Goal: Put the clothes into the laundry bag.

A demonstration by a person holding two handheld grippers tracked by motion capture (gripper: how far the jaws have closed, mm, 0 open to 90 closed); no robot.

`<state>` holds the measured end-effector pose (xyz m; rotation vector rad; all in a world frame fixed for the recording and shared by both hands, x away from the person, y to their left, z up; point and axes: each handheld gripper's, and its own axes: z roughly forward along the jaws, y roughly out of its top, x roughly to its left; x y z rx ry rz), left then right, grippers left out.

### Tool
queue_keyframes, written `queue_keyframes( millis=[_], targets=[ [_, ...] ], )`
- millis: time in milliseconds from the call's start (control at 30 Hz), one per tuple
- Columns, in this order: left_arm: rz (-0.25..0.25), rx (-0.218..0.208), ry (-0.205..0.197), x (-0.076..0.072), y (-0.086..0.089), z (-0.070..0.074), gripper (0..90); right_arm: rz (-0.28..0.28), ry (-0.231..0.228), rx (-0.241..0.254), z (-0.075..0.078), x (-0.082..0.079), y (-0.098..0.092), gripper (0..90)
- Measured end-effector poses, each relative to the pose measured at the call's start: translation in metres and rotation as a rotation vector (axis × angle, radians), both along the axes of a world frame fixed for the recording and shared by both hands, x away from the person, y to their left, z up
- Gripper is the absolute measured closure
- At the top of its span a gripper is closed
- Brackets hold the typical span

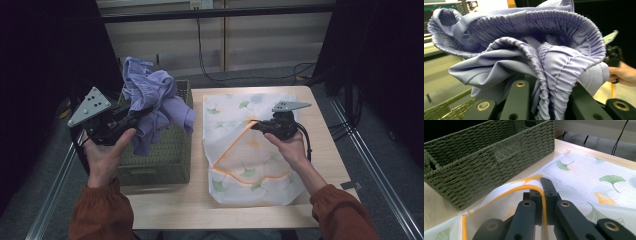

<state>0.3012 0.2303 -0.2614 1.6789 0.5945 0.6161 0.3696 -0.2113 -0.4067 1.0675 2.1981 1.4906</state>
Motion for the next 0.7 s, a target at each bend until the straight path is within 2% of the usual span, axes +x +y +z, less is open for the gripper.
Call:
queue_keyframes(
  millis=[67, 133, 333, 533, 700],
  targets=[
    [-0.009, -0.014, -0.001, -0.002, -0.001, 0.002, 81.6, 0.001, -0.002, -0.001, 0.000, 0.000, 0.000, 89.3],
    [-0.010, -0.003, -0.011, -0.004, -0.001, 0.003, 81.6, 0.003, -0.001, 0.000, 0.000, 0.000, 0.000, 89.3],
    [-0.040, -0.014, -0.014, -0.007, -0.008, 0.005, 81.6, 0.006, 0.002, 0.004, 0.001, 0.001, 0.000, 89.3],
    [-0.094, -0.023, -0.001, -0.011, -0.019, 0.007, 81.5, 0.006, -0.003, 0.007, 0.001, 0.000, -0.001, 89.3],
    [-0.113, -0.010, 0.006, -0.010, -0.026, 0.005, 81.5, 0.010, -0.007, 0.004, 0.001, 0.000, -0.001, 89.3]
  ],
)
